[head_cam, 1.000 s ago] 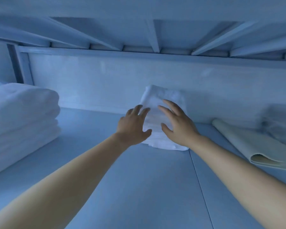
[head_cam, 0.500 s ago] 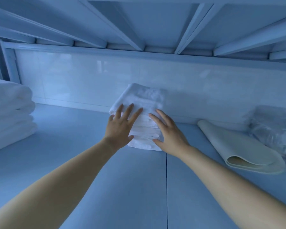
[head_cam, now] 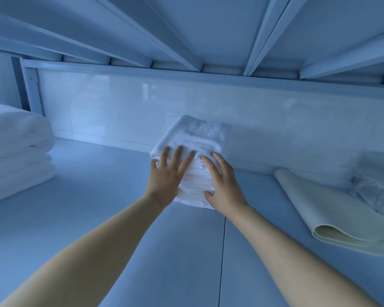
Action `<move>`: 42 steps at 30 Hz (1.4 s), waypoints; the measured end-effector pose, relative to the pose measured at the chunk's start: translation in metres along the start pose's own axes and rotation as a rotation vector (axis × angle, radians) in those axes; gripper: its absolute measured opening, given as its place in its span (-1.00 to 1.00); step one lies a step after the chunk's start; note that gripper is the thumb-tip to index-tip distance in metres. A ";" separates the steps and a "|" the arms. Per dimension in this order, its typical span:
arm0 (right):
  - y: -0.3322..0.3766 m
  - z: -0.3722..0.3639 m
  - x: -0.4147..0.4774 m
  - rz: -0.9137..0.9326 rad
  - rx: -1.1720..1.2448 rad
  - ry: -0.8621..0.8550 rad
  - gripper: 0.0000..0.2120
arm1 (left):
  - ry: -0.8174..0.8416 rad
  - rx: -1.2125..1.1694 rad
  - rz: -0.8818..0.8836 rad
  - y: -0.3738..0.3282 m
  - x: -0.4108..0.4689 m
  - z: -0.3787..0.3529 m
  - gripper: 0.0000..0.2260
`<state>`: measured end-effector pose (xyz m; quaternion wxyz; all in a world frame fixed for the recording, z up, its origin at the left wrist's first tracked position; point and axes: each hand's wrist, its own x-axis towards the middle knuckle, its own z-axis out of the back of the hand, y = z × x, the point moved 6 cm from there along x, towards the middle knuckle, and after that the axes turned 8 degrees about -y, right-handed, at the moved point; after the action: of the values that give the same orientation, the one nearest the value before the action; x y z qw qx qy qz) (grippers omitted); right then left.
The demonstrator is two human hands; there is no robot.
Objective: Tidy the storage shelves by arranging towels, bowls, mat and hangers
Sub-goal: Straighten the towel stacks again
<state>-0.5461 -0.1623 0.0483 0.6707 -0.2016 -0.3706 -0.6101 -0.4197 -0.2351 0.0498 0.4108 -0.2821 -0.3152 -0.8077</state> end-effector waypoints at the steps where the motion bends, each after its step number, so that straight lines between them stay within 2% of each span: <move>1: 0.001 0.000 0.000 -0.005 -0.001 0.003 -0.18 | 0.003 0.017 0.006 -0.001 0.000 0.000 0.10; 4: 0.003 -0.001 -0.001 -0.016 -0.012 0.006 -0.17 | 0.036 0.055 0.029 -0.002 0.000 -0.001 0.12; 8: 0.004 -0.002 -0.005 0.006 -0.026 -0.013 -0.23 | 0.081 0.117 0.002 -0.001 -0.002 -0.002 0.03; 12: 0.004 -0.001 -0.007 0.006 -0.025 -0.042 -0.28 | 0.039 0.236 -0.038 0.001 -0.001 0.012 -0.06; 17: 0.009 0.006 -0.015 0.021 -0.056 -0.035 -0.28 | 0.005 0.143 -0.097 0.005 -0.007 0.027 -0.13; 24: 0.029 0.018 -0.028 0.002 -0.064 -0.007 -0.27 | 0.045 0.106 -0.122 0.011 -0.025 0.049 -0.10; 30: 0.066 0.027 -0.041 0.004 -0.065 0.001 -0.25 | 0.039 0.054 -0.145 0.032 -0.051 0.070 -0.12; 42: 0.180 0.034 -0.077 0.036 -0.055 -0.033 -0.23 | -0.083 0.004 -0.188 0.107 -0.126 0.132 -0.14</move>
<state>-0.3786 -0.0550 0.0454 0.6696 -0.2365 -0.3610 -0.6044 -0.2400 -0.1252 0.0742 0.3203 -0.2839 -0.3586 -0.8296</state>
